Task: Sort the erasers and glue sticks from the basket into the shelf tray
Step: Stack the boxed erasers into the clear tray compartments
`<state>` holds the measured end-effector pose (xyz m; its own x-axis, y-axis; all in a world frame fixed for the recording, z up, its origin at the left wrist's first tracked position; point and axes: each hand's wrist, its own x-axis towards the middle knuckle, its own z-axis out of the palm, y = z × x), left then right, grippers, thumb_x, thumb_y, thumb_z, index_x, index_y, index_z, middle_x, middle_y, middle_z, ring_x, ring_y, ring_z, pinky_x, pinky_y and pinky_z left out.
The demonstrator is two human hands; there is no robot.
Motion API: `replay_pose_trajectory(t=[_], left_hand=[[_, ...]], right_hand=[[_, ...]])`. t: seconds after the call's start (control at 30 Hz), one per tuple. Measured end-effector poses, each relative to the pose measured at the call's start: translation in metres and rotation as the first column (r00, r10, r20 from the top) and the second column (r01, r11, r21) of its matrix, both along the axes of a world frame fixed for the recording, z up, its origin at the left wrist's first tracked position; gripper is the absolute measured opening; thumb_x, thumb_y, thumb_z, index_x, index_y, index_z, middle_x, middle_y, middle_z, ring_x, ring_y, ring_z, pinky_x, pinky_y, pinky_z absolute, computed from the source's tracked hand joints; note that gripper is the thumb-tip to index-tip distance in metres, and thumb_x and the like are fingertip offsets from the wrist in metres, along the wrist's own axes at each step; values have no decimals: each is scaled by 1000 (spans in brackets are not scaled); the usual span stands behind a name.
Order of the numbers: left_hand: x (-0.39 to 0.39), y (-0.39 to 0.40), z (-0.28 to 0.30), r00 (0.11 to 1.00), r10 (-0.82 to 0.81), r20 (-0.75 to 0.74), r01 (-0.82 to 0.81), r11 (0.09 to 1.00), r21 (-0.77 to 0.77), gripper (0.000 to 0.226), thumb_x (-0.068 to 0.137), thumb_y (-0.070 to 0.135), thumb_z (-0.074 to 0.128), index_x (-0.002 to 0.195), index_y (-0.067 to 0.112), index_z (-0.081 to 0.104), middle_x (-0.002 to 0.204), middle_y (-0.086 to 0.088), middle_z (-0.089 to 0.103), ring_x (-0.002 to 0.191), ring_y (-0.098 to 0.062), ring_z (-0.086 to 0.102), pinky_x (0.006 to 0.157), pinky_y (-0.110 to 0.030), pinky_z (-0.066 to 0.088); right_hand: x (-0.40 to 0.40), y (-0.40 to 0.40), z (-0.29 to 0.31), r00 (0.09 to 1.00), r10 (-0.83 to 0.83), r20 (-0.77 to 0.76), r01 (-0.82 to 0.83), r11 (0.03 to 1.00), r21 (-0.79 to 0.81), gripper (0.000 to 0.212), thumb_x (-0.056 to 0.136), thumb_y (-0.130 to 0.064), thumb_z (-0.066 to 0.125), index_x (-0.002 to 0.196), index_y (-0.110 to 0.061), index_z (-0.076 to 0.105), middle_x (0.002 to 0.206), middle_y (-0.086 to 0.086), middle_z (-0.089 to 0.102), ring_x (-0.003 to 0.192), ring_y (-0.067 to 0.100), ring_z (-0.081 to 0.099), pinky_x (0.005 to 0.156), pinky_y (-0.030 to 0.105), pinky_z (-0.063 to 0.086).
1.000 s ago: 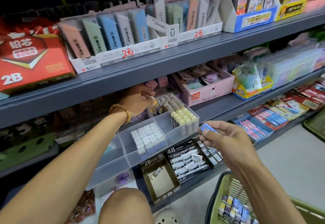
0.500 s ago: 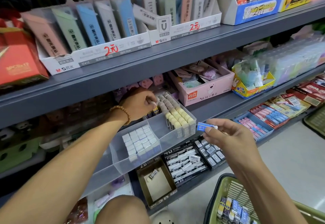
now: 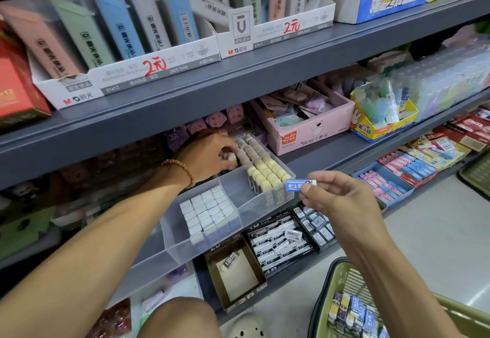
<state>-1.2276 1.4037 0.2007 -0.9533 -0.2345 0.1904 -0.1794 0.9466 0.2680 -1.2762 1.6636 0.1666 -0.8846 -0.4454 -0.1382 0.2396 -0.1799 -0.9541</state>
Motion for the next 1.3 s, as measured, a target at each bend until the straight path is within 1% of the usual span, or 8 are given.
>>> replay_pose_trajectory(t=[0.33, 0.47, 0.6, 0.7, 0.8, 0.87, 1.0, 1.3], left_hand=[[3, -3, 1, 999, 12, 34, -14, 998, 63, 19, 74, 20, 81, 87, 27, 68, 82, 11, 61, 76, -5, 58, 77, -32, 55], [13, 5, 9, 994, 80, -72, -64, 977, 205, 12, 81, 30, 76, 90, 22, 72, 84, 11, 67, 77, -3, 61, 71, -15, 50], [37, 45, 25, 980, 115, -165, 11, 789, 615, 6, 87, 23, 70, 81, 22, 71, 70, 10, 71, 64, 0, 62, 58, -13, 46], [59, 68, 28, 991, 12, -131, 89, 673, 734, 11, 79, 15, 77, 86, 22, 73, 83, -1, 74, 68, -10, 64, 55, -18, 50], [78, 76, 28, 988, -9, -155, 120, 684, 720, 17, 75, 8, 80, 85, 21, 75, 80, -8, 73, 64, -11, 60, 55, -24, 52], [91, 78, 30, 987, 12, -160, 107, 691, 715, 15, 77, 7, 79, 85, 19, 75, 76, -8, 72, 64, -13, 61, 58, -30, 54], [114, 74, 37, 975, 81, -206, 99, 673, 733, 17, 77, -3, 76, 89, 9, 74, 72, -4, 70, 61, -11, 63, 58, -24, 55], [148, 50, 48, 982, 139, -128, -45, 830, 556, 23, 74, -2, 79, 85, 17, 73, 77, -4, 67, 64, -5, 56, 64, -15, 48]], right_hand=[[3, -2, 1, 999, 5, 32, -4, 999, -34, 12, 81, 2, 73, 91, -5, 73, 85, 16, 75, 71, 21, 71, 65, 23, 59], [10, -5, 4, 1000, 27, 5, -27, 999, -42, 13, 81, 2, 74, 90, -6, 73, 81, 13, 75, 72, 21, 70, 65, 23, 58], [23, -13, 11, 998, 52, -18, -53, 996, -69, 14, 80, 3, 75, 90, -7, 74, 90, 22, 73, 76, 22, 68, 66, 24, 58], [35, -19, 16, 995, 89, -34, -93, 989, -112, 14, 80, 4, 74, 90, -6, 74, 87, 24, 70, 77, 24, 66, 68, 26, 58], [47, -23, 21, 990, 128, -59, -134, 983, -125, 16, 80, 5, 74, 90, -8, 75, 80, 12, 71, 76, 20, 66, 70, 26, 58], [55, -24, 25, 988, 138, -70, -146, 981, -124, 17, 80, 4, 75, 93, -7, 75, 84, 14, 73, 77, 20, 67, 70, 26, 58], [73, -30, 30, 981, 156, -117, -164, 984, -62, 14, 82, 2, 75, 92, -9, 75, 86, 17, 75, 80, 31, 73, 76, 35, 61], [98, -24, 21, 957, 247, -149, -220, 959, 179, 6, 92, -11, 68, 95, -13, 73, 86, 11, 75, 77, 14, 72, 65, 19, 57]])
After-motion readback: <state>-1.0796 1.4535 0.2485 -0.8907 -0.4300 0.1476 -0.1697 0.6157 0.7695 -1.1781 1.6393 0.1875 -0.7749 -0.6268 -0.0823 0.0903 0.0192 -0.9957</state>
